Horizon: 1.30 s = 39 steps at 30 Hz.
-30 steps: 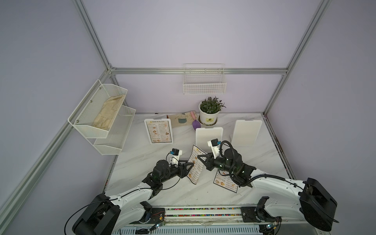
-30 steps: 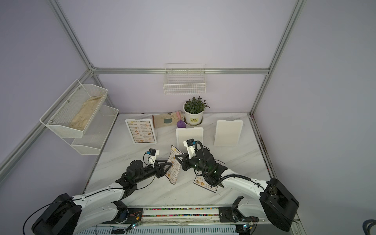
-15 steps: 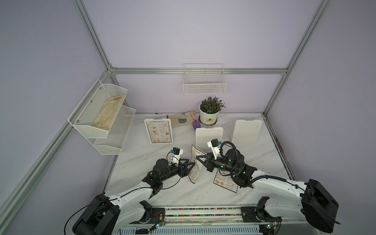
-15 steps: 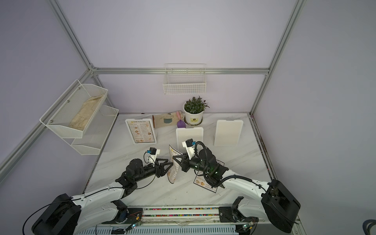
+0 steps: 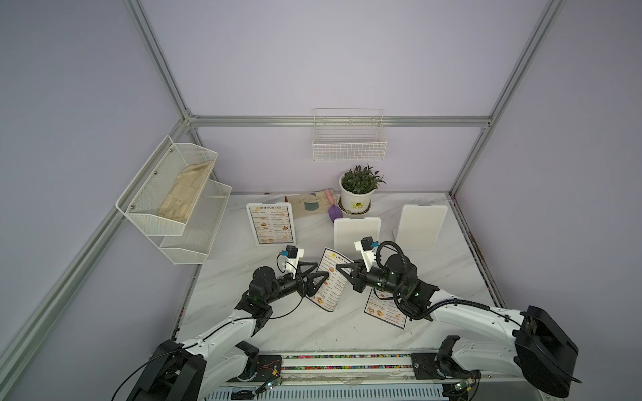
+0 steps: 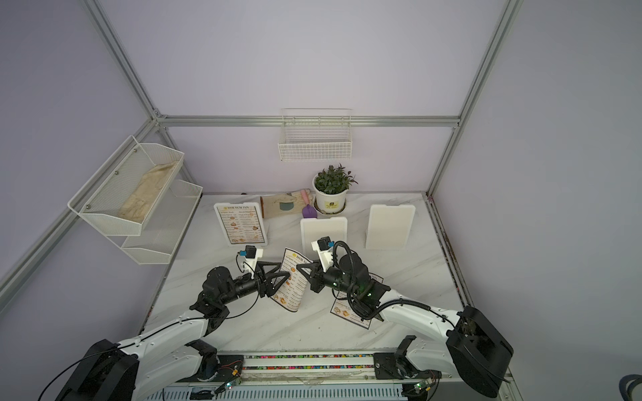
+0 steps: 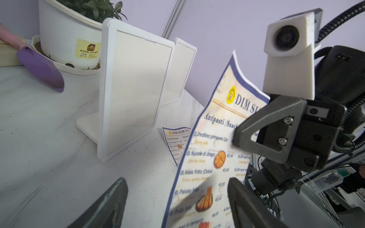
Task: Insert the menus into the narrow rack
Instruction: Pick up the menu from the center of the board.
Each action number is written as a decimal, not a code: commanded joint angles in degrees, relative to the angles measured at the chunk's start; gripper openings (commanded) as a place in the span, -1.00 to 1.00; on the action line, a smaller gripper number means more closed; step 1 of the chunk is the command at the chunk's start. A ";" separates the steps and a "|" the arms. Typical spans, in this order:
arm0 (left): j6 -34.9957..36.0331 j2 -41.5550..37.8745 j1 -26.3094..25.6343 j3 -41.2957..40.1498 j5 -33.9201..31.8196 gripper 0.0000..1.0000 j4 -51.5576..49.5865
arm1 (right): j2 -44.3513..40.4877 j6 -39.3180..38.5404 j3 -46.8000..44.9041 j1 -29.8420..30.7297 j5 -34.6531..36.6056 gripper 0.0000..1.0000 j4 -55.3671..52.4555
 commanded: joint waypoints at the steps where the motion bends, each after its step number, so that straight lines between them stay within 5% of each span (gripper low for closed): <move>1: 1.00 1.32 0.32 1.93 4.08 0.54 3.78 | 1.51 -0.81 2.29 0.26 -0.25 -0.82 0.88; 16: 2.93 -1.28 0.32 3.45 2.49 -0.78 -1.82 | 3.61 -0.52 4.42 0.28 4.51 -0.84 -0.81; 19: 2.84 -2.95 0.32 3.54 1.37 -1.00 -3.35 | 3.48 -0.51 4.40 0.28 4.87 -0.66 -0.99; 23: 2.98 -4.64 0.37 3.54 1.06 -1.00 -4.46 | 1.92 -0.82 3.85 0.21 7.32 -0.45 -2.63; 28: 3.26 -5.57 0.32 4.69 4.15 -1.00 -4.46 | -3.35 -1.02 1.45 0.19 15.78 0.27 -6.28; 33: 6.72 -7.17 0.15 5.55 4.64 -1.00 -3.32 | -9.36 -2.98 0.08 0.14 25.35 0.39 -11.31; 39: 11.32 -9.79 -0.33 5.60 4.15 -1.00 -3.31 | -17.73 -5.66 -8.63 0.13 30.03 0.92 -3.81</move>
